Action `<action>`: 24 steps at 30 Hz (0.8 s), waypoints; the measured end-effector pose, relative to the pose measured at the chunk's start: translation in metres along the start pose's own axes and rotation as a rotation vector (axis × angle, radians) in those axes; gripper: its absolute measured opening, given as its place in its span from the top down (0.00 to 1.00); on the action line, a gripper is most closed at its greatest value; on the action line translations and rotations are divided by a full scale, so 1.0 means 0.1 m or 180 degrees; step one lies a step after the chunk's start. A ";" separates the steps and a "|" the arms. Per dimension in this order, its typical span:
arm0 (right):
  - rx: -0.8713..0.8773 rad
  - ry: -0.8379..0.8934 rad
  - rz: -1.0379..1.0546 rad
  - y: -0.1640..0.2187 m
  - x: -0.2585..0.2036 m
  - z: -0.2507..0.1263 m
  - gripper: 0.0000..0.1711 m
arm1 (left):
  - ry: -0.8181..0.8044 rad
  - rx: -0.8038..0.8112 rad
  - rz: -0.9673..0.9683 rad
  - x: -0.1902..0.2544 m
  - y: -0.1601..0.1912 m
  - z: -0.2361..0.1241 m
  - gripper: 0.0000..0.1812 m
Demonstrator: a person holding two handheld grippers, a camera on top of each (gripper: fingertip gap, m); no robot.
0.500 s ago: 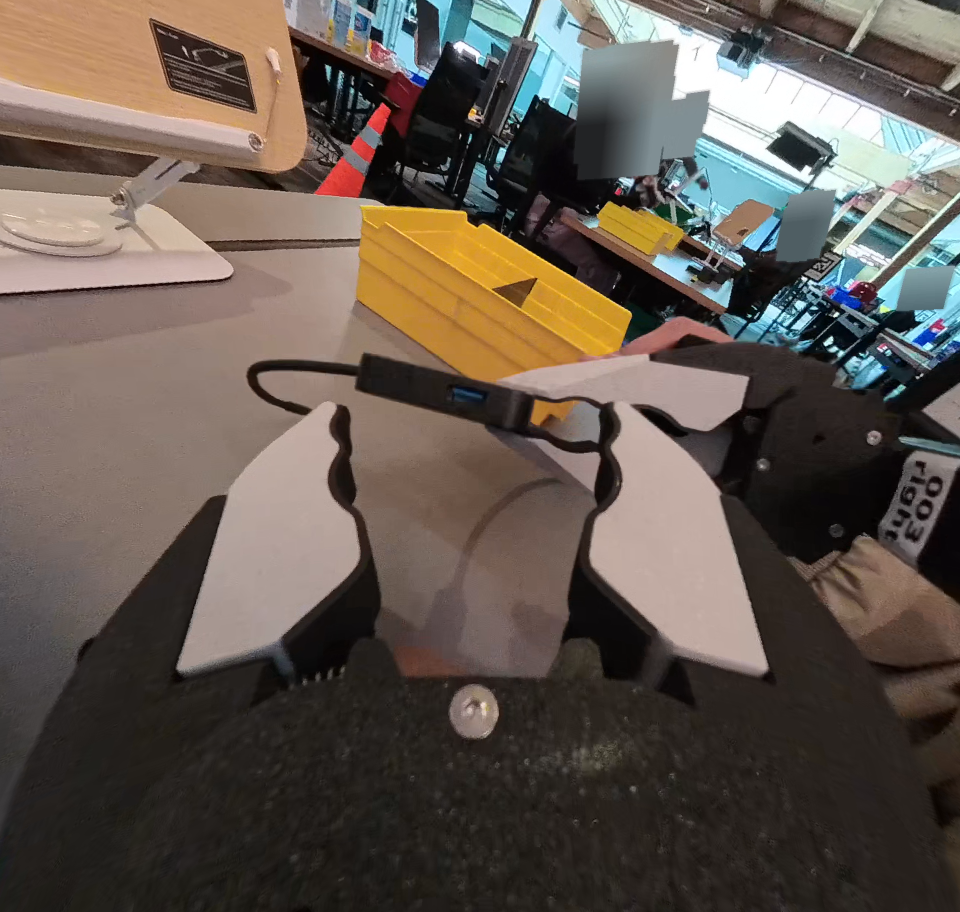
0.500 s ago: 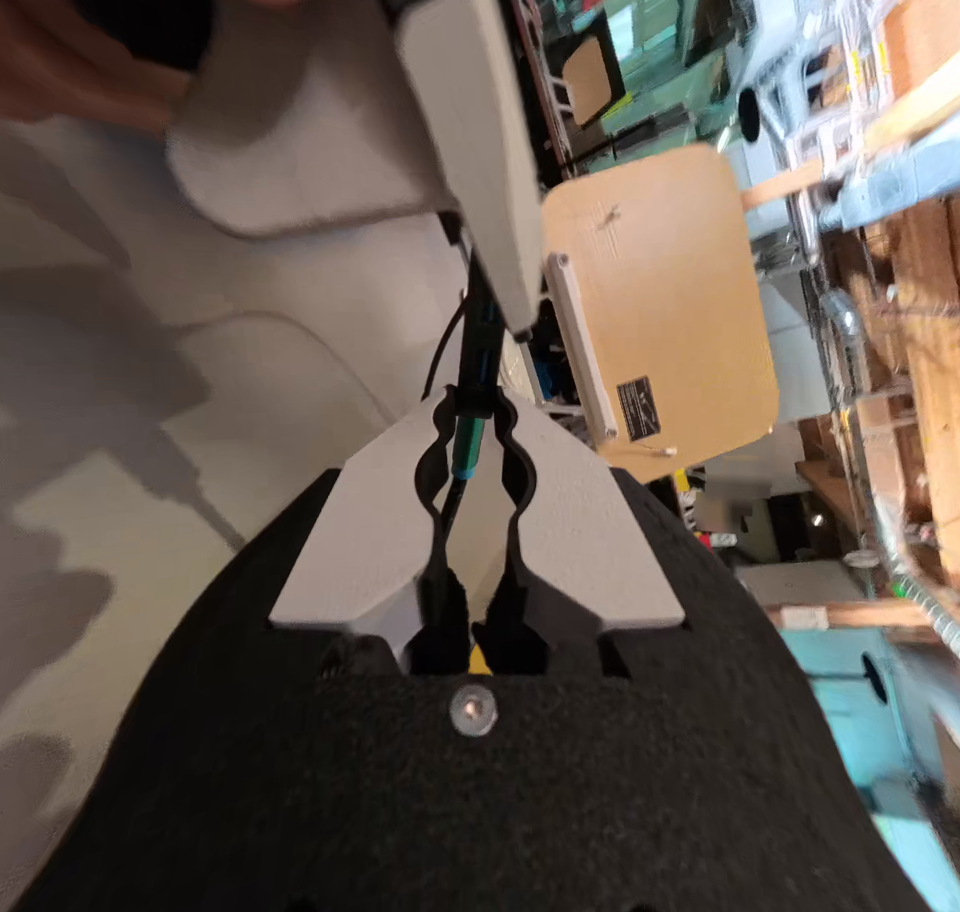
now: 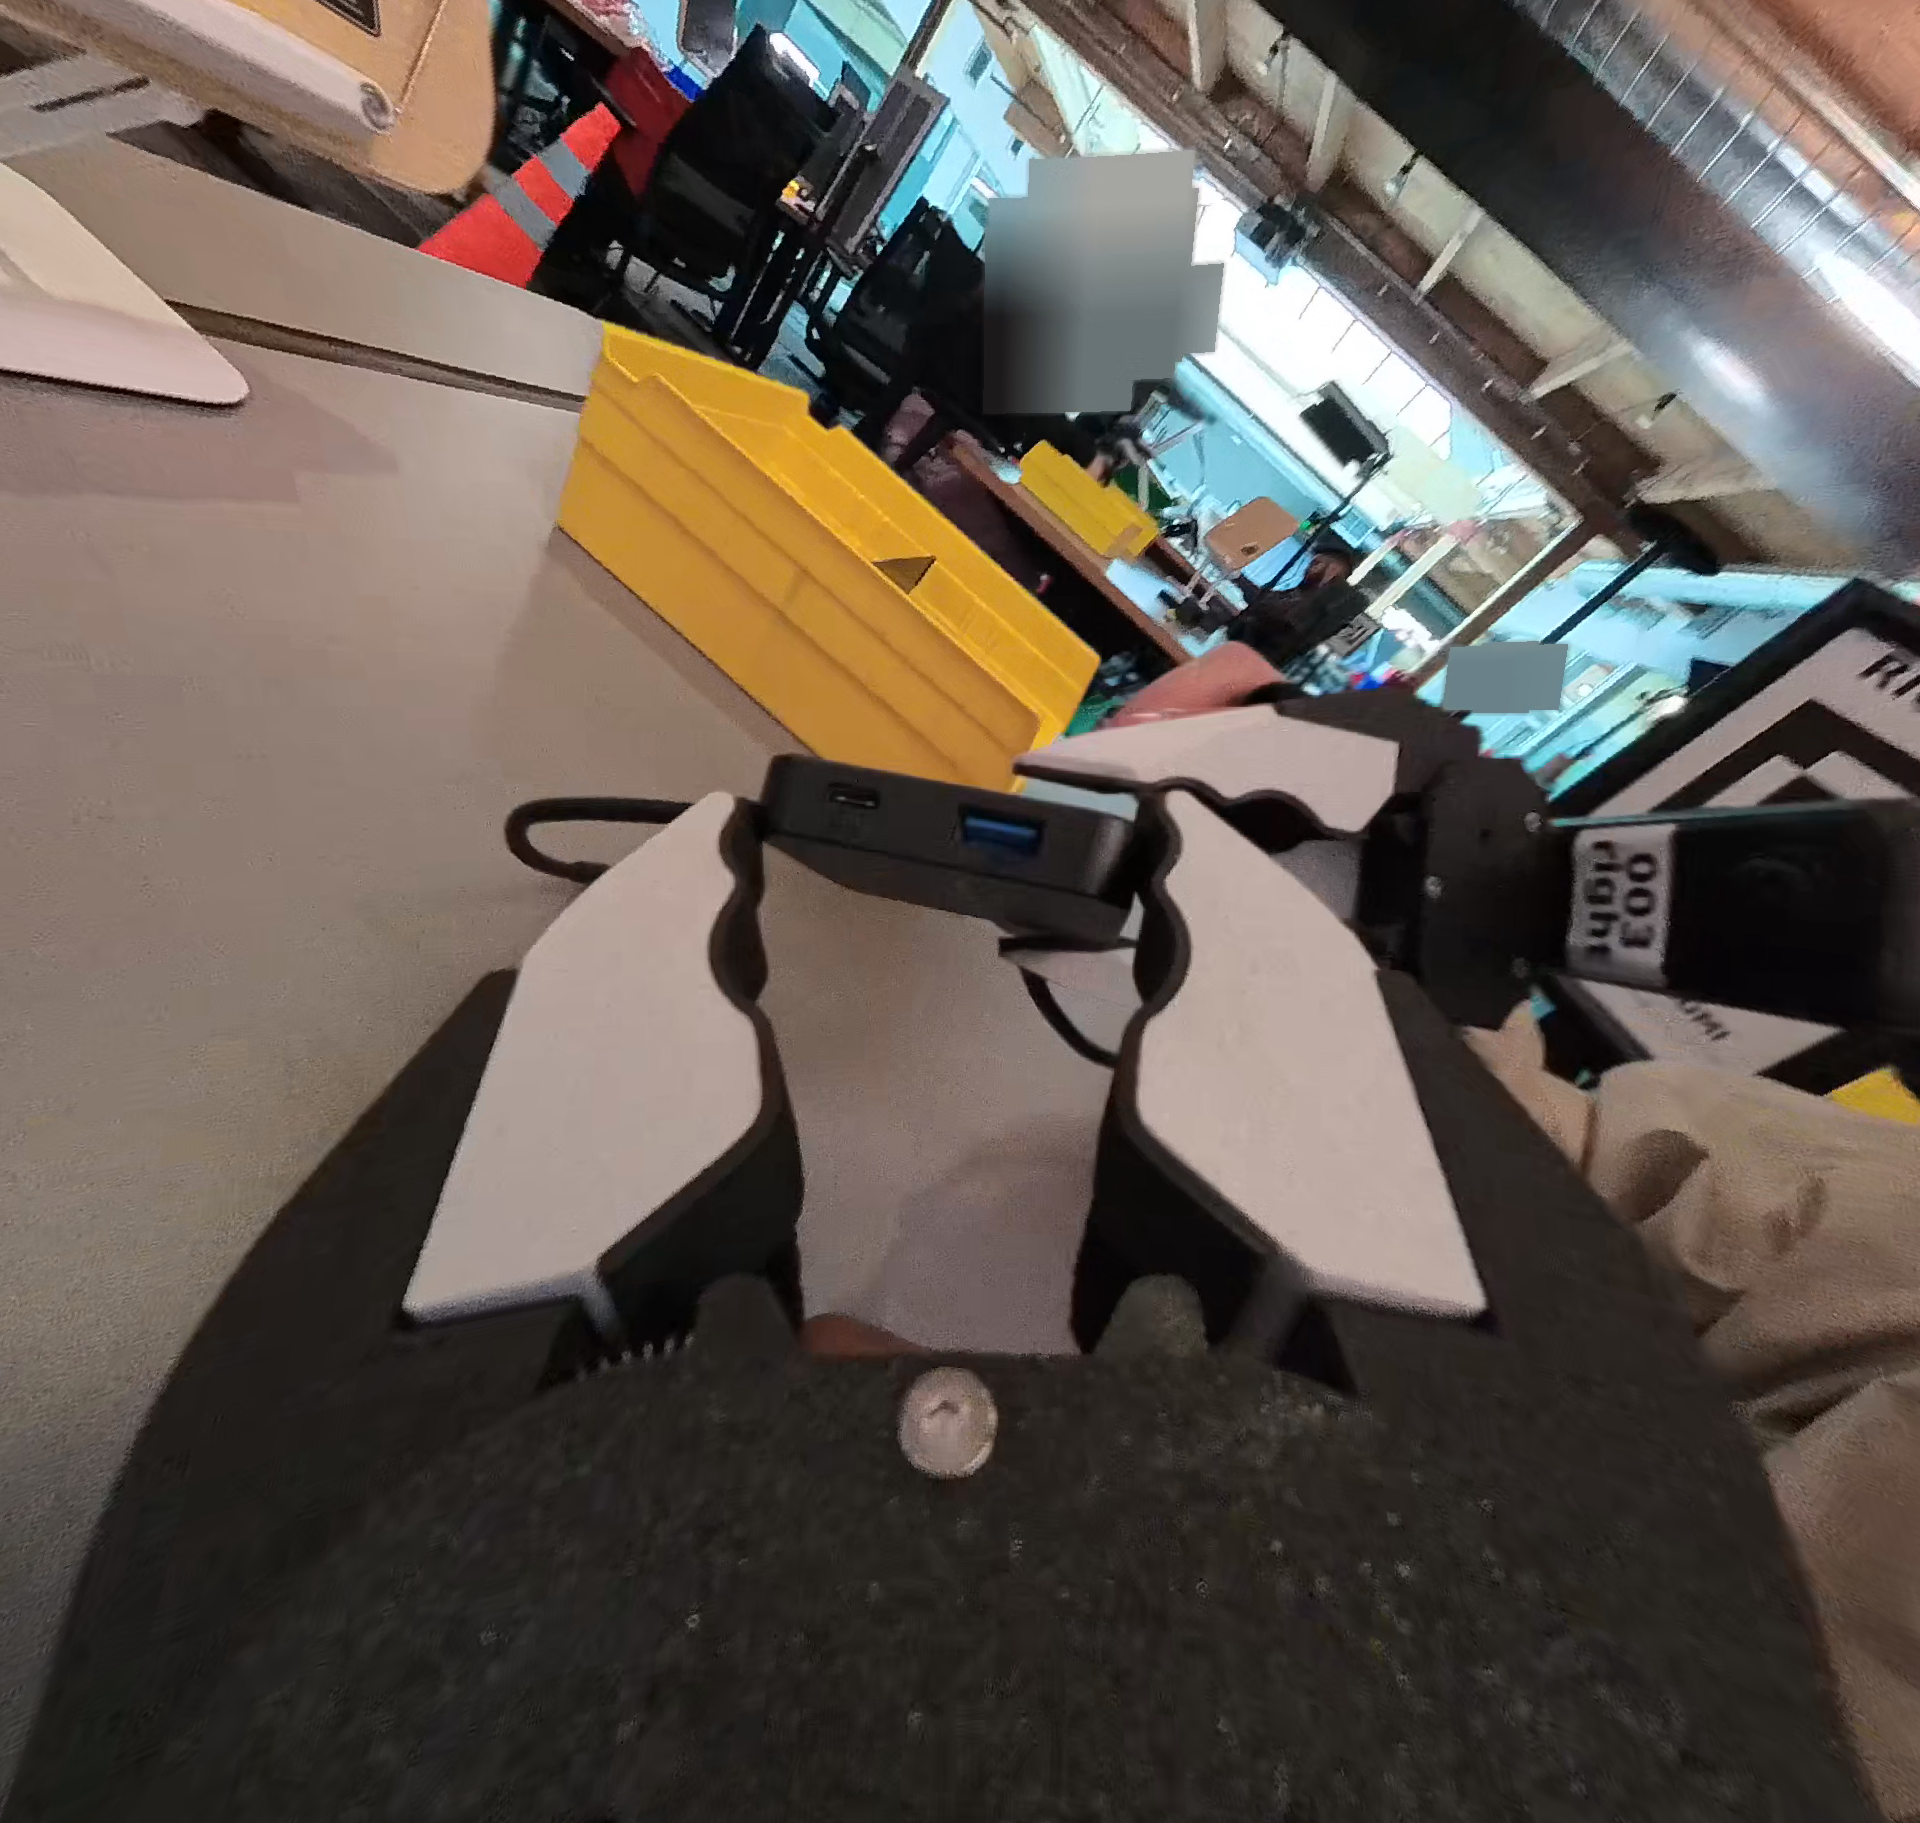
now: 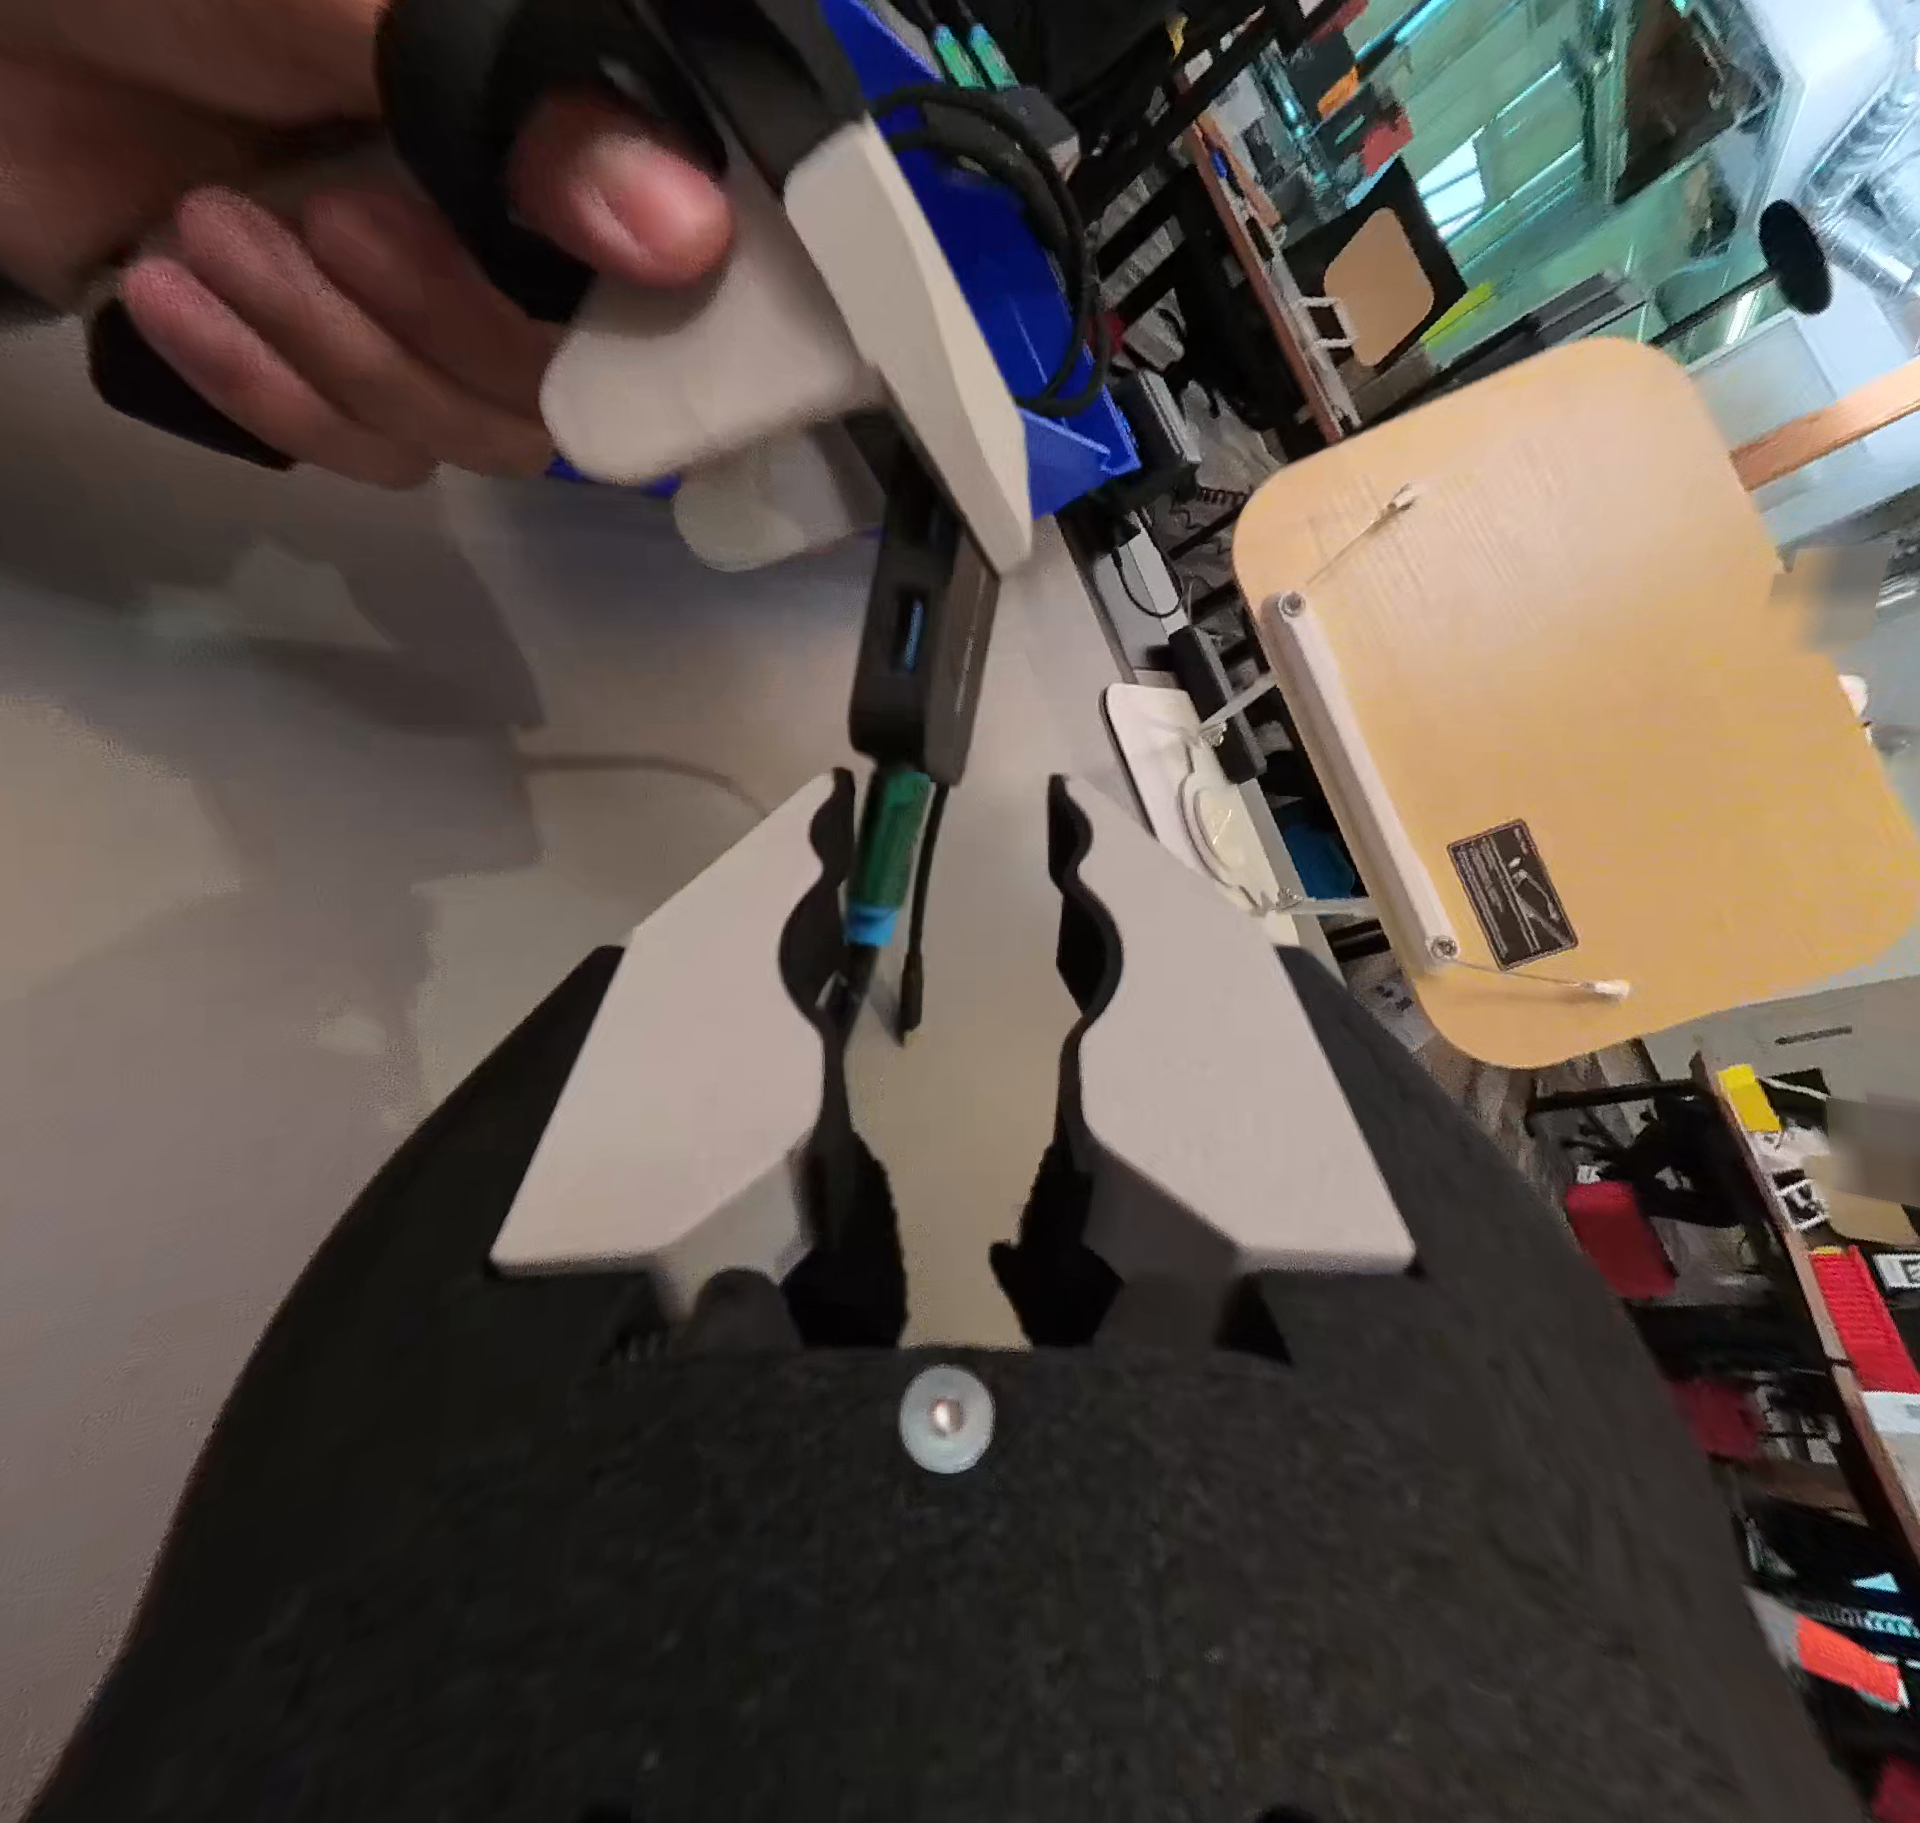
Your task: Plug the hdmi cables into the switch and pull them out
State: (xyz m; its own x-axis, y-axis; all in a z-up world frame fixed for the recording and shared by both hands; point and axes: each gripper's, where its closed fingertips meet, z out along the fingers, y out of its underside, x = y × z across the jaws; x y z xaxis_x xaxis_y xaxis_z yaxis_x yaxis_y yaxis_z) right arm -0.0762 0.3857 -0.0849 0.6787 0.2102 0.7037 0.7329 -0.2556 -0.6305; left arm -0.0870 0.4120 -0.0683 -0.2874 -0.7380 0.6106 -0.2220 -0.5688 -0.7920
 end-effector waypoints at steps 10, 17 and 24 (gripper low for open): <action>-0.0034 -0.0068 0.0023 0.12 -0.02 0.07 0.91 | 0.0071 0.0164 -0.0378 -0.11 0.01 0.03 0.62; -0.0705 -0.0026 -0.0751 0.47 -0.02 0.11 0.94 | -0.1279 -0.0500 0.2913 -0.19 0.23 0.06 0.61; -0.0856 -0.0243 -0.1034 0.56 -0.13 0.10 0.94 | -0.2001 -0.1288 0.4734 -0.31 0.54 0.14 0.73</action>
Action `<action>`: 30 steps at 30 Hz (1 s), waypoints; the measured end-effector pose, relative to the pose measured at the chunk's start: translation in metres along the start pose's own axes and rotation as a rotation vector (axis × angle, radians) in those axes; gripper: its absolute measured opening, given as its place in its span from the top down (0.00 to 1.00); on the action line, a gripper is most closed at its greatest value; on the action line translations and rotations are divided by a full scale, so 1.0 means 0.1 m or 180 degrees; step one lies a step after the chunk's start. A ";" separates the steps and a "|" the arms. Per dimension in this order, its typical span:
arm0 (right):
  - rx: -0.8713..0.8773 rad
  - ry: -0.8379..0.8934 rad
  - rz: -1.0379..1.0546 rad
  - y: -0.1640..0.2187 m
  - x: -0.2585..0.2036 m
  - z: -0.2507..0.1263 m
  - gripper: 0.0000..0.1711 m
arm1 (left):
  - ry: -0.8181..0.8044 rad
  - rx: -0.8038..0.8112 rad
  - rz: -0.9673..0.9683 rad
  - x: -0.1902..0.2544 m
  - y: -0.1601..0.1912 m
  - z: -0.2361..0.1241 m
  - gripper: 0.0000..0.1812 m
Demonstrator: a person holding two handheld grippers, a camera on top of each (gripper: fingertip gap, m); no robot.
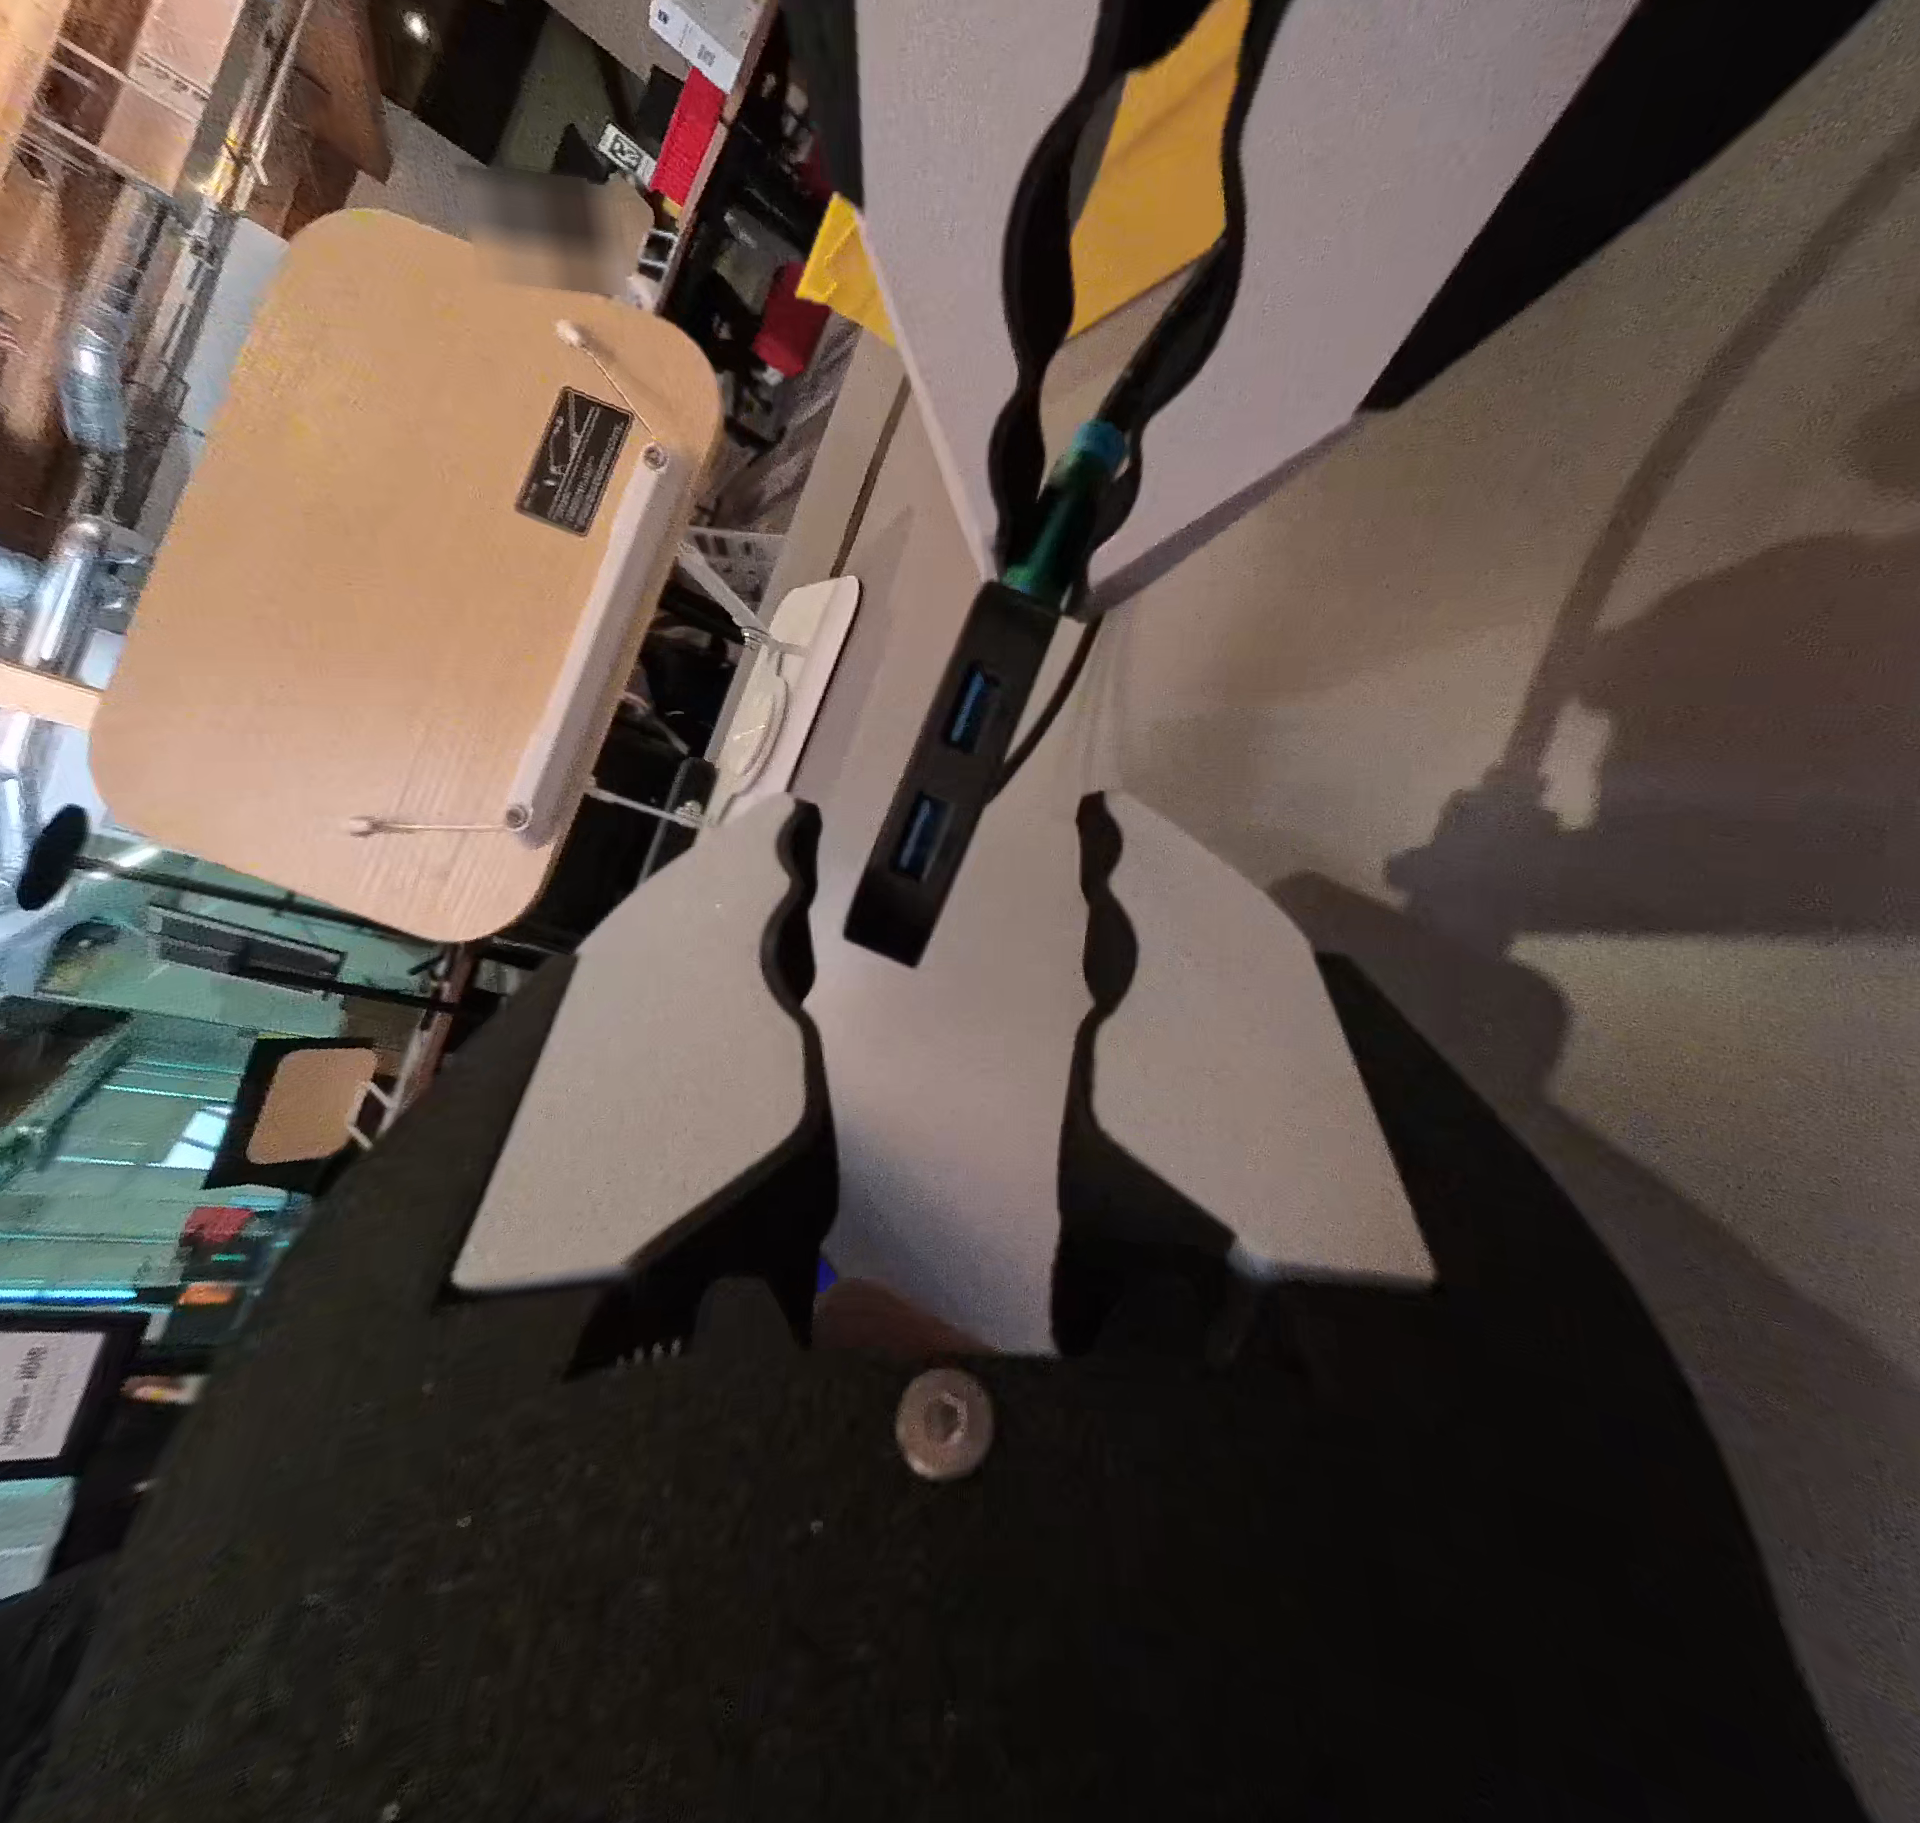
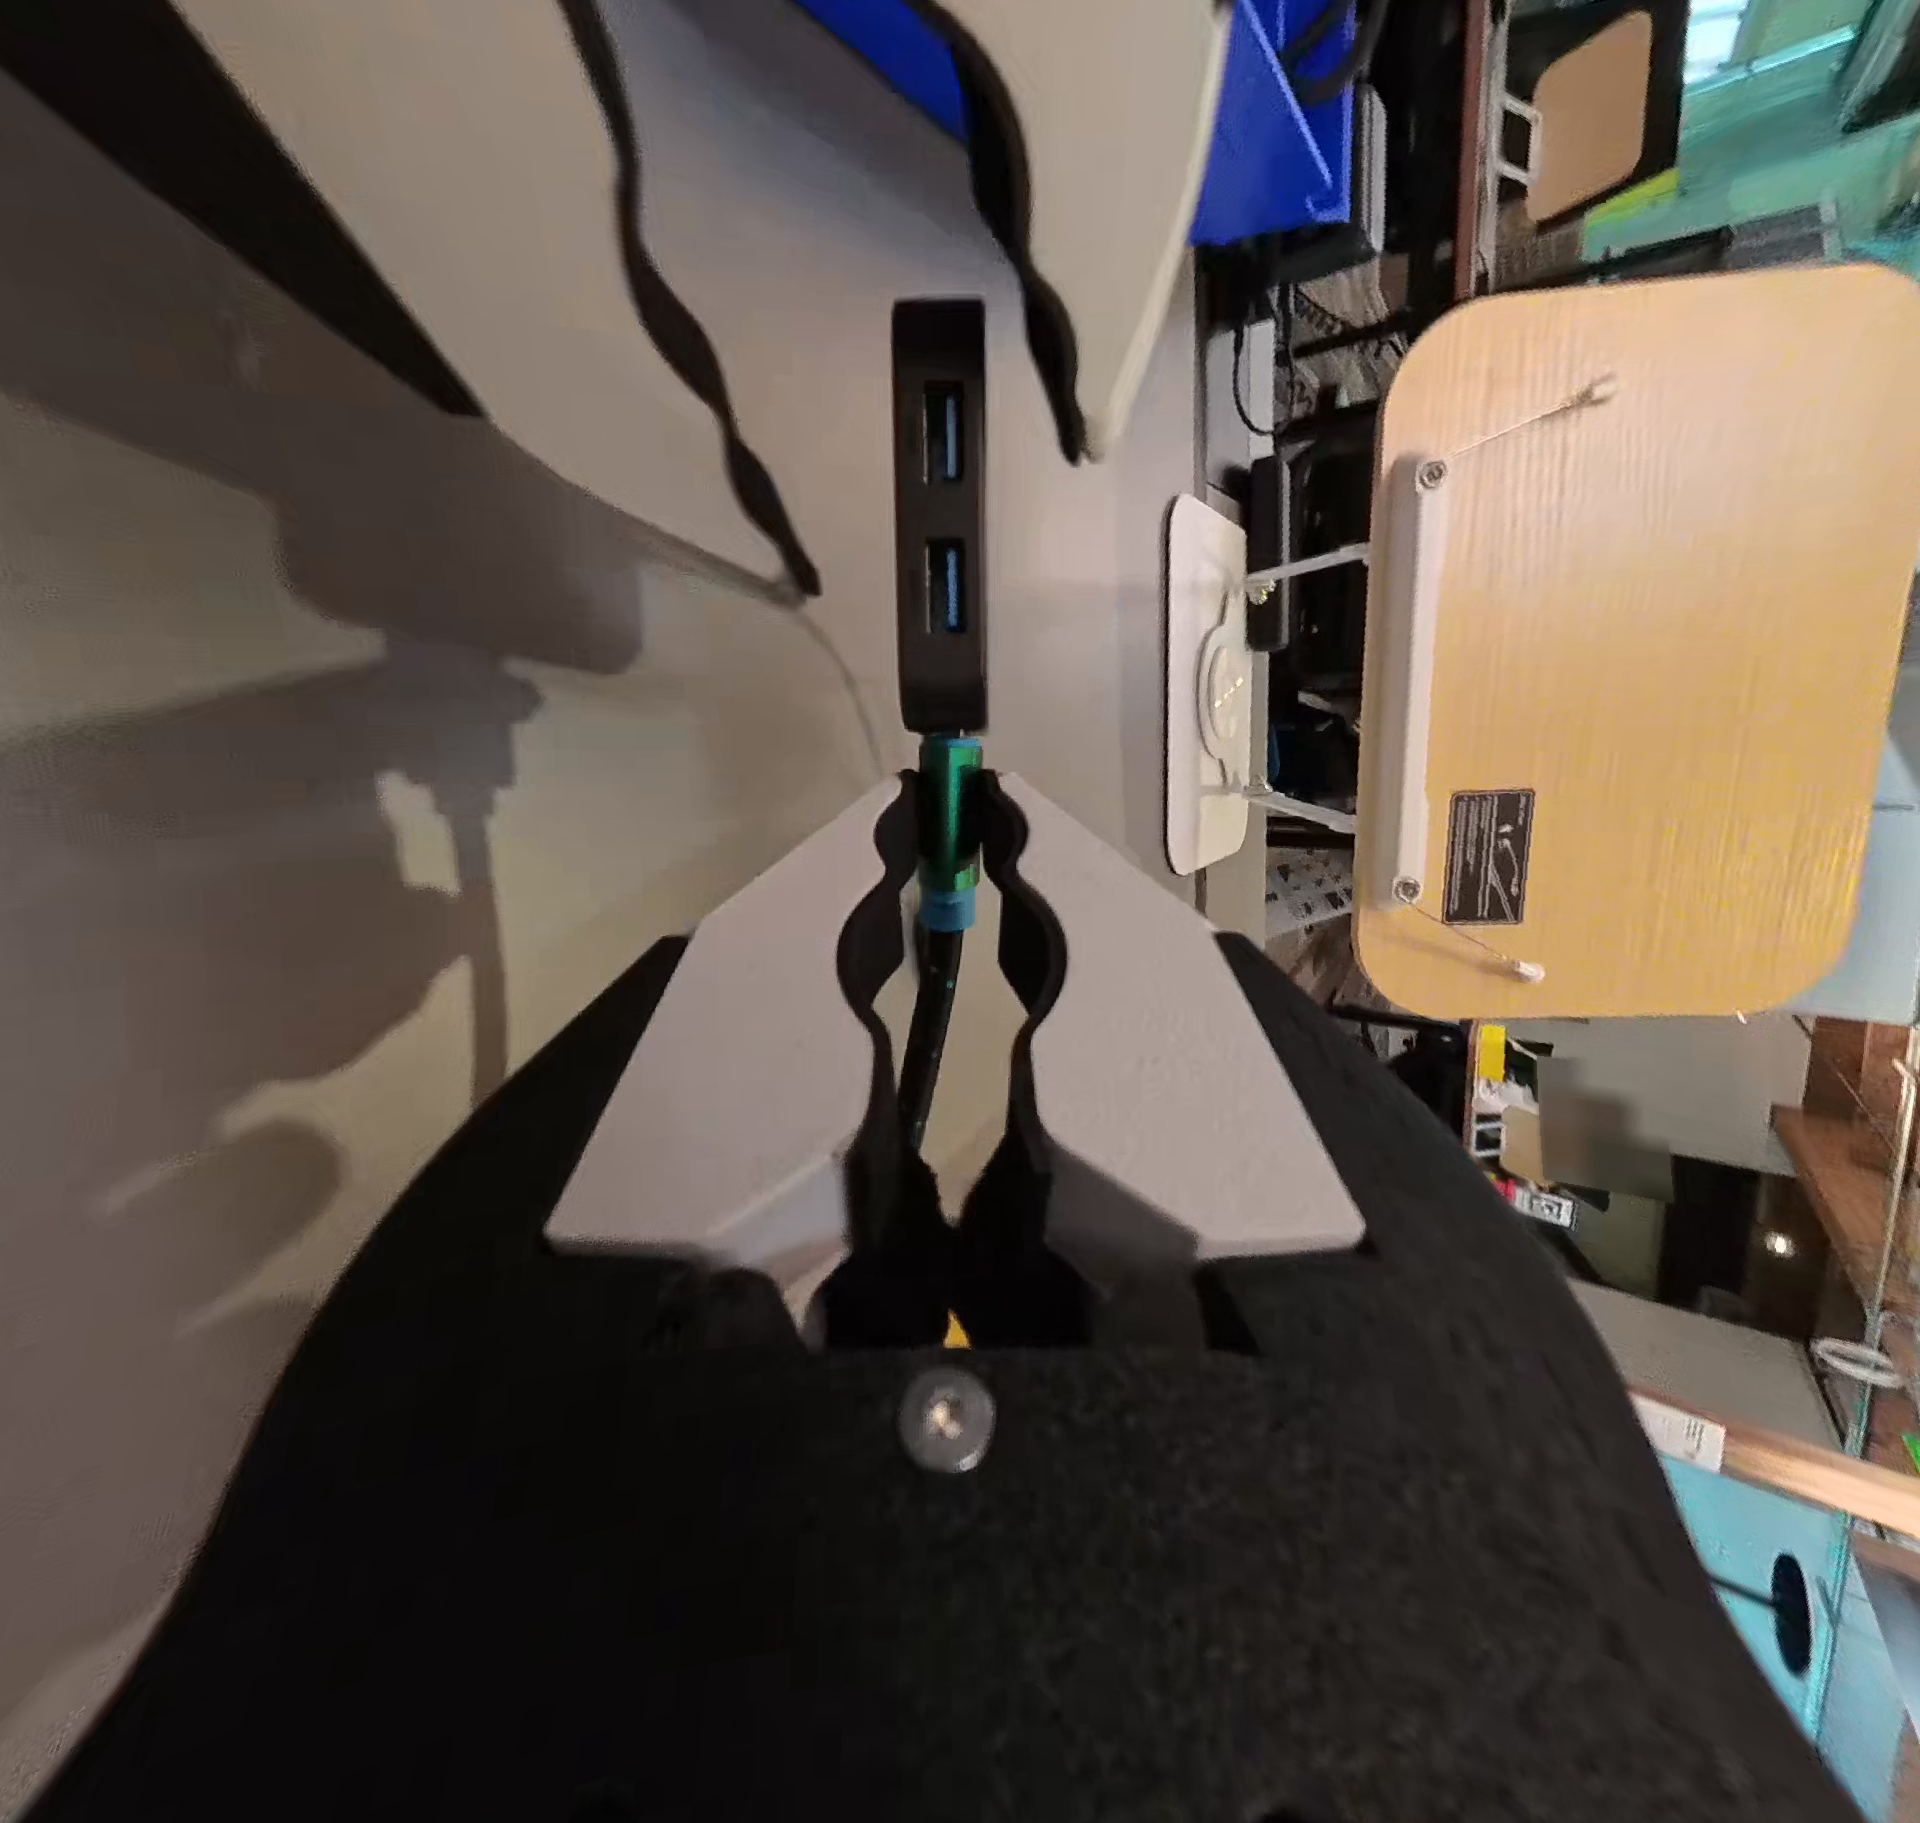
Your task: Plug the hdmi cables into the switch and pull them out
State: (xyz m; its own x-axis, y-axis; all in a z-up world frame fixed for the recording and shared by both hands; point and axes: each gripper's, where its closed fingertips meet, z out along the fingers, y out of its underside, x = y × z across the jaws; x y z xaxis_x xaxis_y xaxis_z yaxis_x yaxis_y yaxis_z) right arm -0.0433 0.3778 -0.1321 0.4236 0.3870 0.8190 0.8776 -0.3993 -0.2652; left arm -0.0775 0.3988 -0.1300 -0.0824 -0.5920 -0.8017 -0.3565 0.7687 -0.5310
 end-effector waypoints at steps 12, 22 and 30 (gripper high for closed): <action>0.0978 -0.0617 0.0669 -0.43 -0.08 -0.31 0.92 | -0.0005 0.0423 0.0323 0.02 -0.16 -0.08 0.92; 0.1843 -0.1594 0.1976 -0.71 -0.02 -0.74 0.82 | -0.0872 0.0350 -0.0181 -0.58 0.01 -0.19 0.92; 0.0815 -0.1115 0.2470 0.06 -0.31 0.14 0.79 | -0.1091 0.1291 -0.1579 -0.92 -0.28 -0.56 0.92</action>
State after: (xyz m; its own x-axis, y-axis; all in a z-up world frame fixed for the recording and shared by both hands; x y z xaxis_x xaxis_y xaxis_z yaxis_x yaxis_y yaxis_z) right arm -0.0479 0.3752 -0.1661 0.9274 0.3334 0.1695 0.3201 -0.4729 -0.8209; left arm -0.1116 0.4178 -0.0259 0.3195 -0.8362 -0.4457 0.1023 0.4981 -0.8611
